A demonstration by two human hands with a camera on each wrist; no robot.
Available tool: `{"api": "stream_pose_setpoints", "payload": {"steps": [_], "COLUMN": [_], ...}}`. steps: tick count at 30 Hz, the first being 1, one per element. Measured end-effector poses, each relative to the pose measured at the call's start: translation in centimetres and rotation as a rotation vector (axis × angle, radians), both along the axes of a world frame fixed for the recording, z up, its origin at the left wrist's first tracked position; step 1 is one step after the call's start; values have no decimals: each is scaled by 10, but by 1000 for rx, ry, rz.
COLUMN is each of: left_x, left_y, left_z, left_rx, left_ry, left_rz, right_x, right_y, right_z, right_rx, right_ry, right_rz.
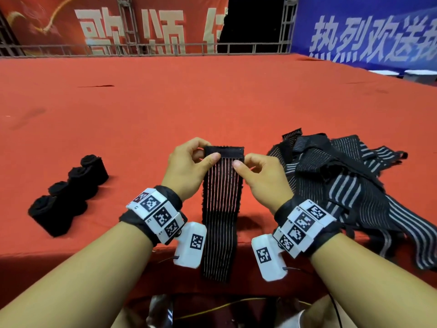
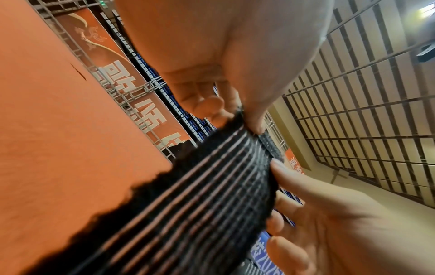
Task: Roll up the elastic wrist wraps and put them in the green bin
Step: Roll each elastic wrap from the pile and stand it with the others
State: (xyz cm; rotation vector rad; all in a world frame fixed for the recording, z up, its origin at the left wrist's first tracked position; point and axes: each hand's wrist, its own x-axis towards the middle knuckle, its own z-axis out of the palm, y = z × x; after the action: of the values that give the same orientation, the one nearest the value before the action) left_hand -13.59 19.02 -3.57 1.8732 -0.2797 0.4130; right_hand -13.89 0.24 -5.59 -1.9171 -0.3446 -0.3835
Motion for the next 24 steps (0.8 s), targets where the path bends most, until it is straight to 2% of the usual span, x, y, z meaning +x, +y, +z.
{"api": "stream_pose_setpoints", "payload": {"steps": [3,7,13,24], "left_x": [14,35,69,156], "left_y": [5,8,3,1], "left_z": [-10,-17,-18,-55], "left_rx": [66,25,-98,-178], "left_ry": [-7,22,160,393], "left_rz": [88,162,75,33], "right_x": [12,33,76,157], "right_y": [1,7,18,22], "right_z": [-6,-8,-10,-38], "right_rx": [-61,-52,22,-60], "right_ry": [8,79,221,471], "right_rz": [-66,-87,-56,-62]}}
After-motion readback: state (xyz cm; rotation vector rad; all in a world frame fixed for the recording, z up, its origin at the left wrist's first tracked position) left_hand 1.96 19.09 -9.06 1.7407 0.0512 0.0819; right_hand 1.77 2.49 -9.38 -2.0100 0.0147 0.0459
